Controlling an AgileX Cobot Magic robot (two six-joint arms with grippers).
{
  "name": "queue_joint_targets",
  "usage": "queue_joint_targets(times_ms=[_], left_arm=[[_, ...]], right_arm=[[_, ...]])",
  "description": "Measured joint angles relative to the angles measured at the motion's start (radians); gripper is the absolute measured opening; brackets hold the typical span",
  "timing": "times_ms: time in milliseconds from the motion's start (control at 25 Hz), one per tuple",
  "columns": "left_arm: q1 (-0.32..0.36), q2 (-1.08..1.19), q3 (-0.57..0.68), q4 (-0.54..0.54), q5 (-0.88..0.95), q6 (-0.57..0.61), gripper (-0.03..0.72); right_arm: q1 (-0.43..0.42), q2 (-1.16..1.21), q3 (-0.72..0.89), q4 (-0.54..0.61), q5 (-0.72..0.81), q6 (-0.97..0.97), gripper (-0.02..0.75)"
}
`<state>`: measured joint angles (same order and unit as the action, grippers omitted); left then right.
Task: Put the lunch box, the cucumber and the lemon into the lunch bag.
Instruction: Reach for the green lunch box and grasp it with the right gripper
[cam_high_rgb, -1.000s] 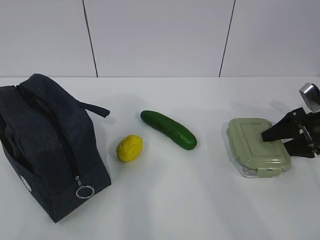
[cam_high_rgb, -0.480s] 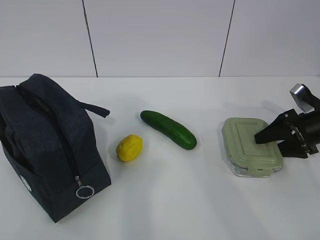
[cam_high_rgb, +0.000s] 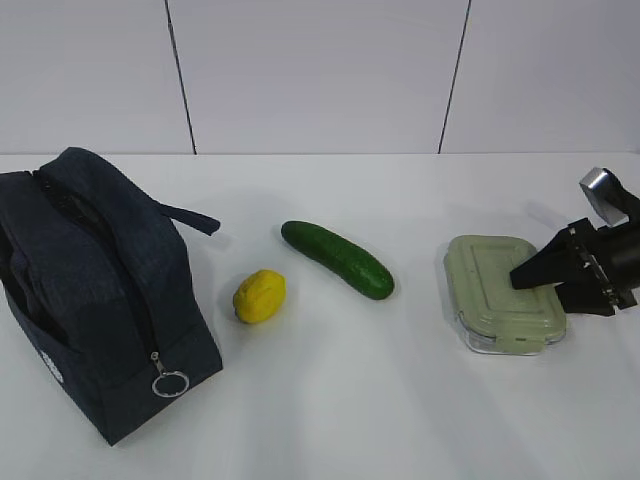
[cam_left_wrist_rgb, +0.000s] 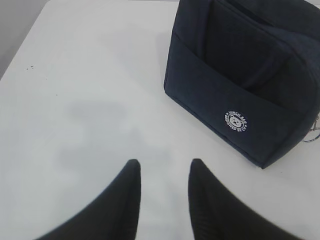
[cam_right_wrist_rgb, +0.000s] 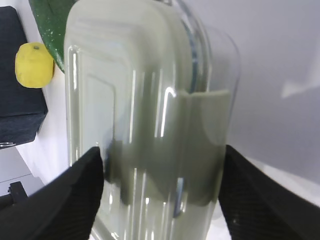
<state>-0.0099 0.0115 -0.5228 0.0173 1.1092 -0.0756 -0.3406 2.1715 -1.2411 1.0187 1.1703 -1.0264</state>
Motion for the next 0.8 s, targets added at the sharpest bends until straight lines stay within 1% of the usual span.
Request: queue_joint_targets(times_ms=[280,800], left_arm=[[0.000,0.000,0.000,0.000,0.000,0.000,0.239],[0.000,0.000,0.000,0.000,0.000,0.000,0.239]], right_arm=[[0.000,0.000,0.000,0.000,-0.002,0.000,0.519],[0.000,0.000,0.000,0.015,0.002,0.000,0.438]])
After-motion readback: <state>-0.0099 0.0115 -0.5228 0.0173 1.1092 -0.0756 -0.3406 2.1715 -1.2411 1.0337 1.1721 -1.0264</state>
